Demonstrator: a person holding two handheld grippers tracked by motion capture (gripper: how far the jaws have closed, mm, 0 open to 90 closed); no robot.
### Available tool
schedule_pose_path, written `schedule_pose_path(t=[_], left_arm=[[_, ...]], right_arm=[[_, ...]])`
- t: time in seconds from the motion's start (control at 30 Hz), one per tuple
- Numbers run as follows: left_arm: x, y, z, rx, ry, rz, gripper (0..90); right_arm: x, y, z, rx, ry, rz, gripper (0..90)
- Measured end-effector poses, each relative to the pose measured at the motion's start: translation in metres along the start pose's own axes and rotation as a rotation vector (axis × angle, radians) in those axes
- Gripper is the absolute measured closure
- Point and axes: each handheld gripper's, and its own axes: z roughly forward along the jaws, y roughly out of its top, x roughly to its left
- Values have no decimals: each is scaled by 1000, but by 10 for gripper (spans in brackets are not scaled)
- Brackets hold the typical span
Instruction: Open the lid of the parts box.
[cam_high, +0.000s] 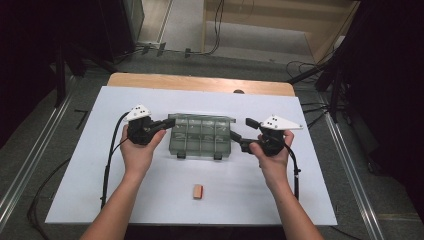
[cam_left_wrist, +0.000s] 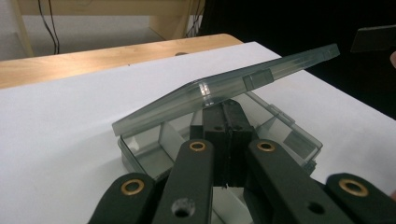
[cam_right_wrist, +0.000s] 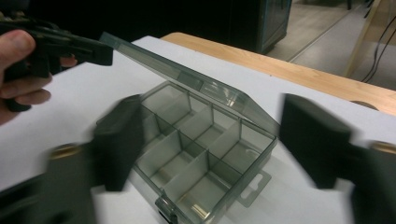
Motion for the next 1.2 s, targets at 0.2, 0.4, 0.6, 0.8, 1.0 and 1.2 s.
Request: schedule_pose_path(t=[0.2,0.4,0.6,0.8,1.0,1.2], left_arm=[[4,8,4,-15,-2,-16,899],[9,14,8,-26,3,-25,899],[14,22,12,-44,5,-36,899],[18,28,16,-53,14,-33,899],[22,32,21,-69,17,-43,899],[26,34,25,-85,17,-47,899]], right_arm=[[-17,2,4,-23,-14,77,0],[-24,1,21,4,-27,63,2],[-24,5,40,23,-85,71,231],[-21,12,54,31,-183,47,422],[-23,18,60,14,-192,39,610],[-27,19,63,14,-239,79,692]])
